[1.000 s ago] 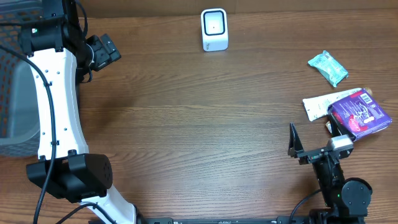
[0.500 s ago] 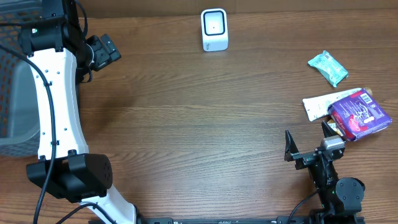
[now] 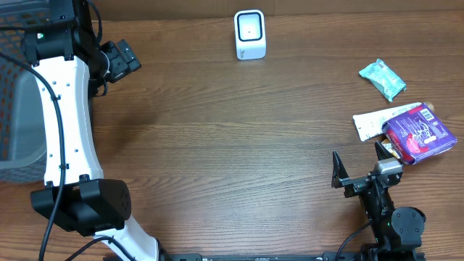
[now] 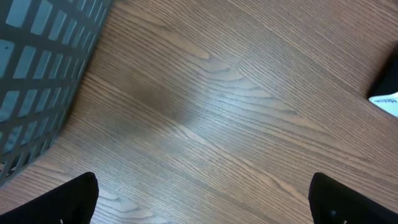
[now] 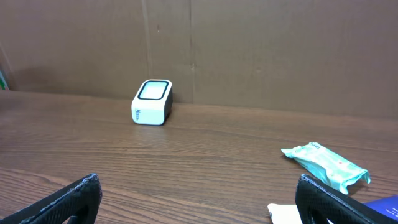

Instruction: Scan the item barcode

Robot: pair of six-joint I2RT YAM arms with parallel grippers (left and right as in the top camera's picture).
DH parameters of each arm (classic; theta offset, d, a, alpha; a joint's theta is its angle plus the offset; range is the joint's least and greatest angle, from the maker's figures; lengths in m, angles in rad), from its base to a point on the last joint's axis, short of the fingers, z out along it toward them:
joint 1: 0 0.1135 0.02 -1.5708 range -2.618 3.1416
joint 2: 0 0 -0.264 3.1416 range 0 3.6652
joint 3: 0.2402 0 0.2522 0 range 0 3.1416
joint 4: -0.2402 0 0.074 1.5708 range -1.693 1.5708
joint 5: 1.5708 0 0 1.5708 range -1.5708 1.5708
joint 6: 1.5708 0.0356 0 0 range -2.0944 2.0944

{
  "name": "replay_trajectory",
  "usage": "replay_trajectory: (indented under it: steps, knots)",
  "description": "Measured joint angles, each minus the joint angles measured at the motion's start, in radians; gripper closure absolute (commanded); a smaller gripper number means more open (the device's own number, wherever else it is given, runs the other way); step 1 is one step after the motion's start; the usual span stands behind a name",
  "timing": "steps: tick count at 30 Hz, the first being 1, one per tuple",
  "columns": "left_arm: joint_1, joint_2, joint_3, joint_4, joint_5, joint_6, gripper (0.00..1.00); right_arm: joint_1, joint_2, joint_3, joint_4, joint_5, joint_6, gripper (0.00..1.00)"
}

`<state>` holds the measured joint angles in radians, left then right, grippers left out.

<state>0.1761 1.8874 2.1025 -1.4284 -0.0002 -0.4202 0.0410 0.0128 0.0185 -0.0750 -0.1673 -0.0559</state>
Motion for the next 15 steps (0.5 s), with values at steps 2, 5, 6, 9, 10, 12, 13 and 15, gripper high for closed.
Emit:
replay_trajectory:
  steps: [2,5,6,9,10,12,13,15]
  knots:
    - [0.000,0.000,0.000,0.000,0.000,0.000,0.00,0.000,0.000,0.000,0.000,0.000,0.000,0.00]
    - [0.000,0.000,0.000,0.000,0.000,0.000,0.00,0.000,0.000,0.000,0.000,0.000,0.000,0.00]
    - [0.000,0.000,0.000,0.000,0.000,0.000,0.01,0.000,0.000,0.000,0.000,0.000,0.000,0.00]
    - [0.000,0.000,0.000,0.000,0.000,0.000,0.00,0.000,0.000,0.000,0.000,0.000,0.000,0.00]
    - [0.000,0.000,0.000,0.000,0.000,0.000,0.01,0.000,0.000,0.000,0.000,0.000,0.000,0.00]
    - [0.000,0.000,0.000,0.000,0.000,0.000,0.00,0.000,0.000,0.000,0.000,0.000,0.000,0.00]
    - [0.000,0.000,0.000,0.000,0.000,0.000,0.00,0.000,0.000,0.000,0.000,0.000,0.000,0.00]
    - [-0.001,0.000,0.000,0.000,-0.005,0.000,0.00,0.000,0.000,0.000,-0.001,0.000,0.000,0.00]
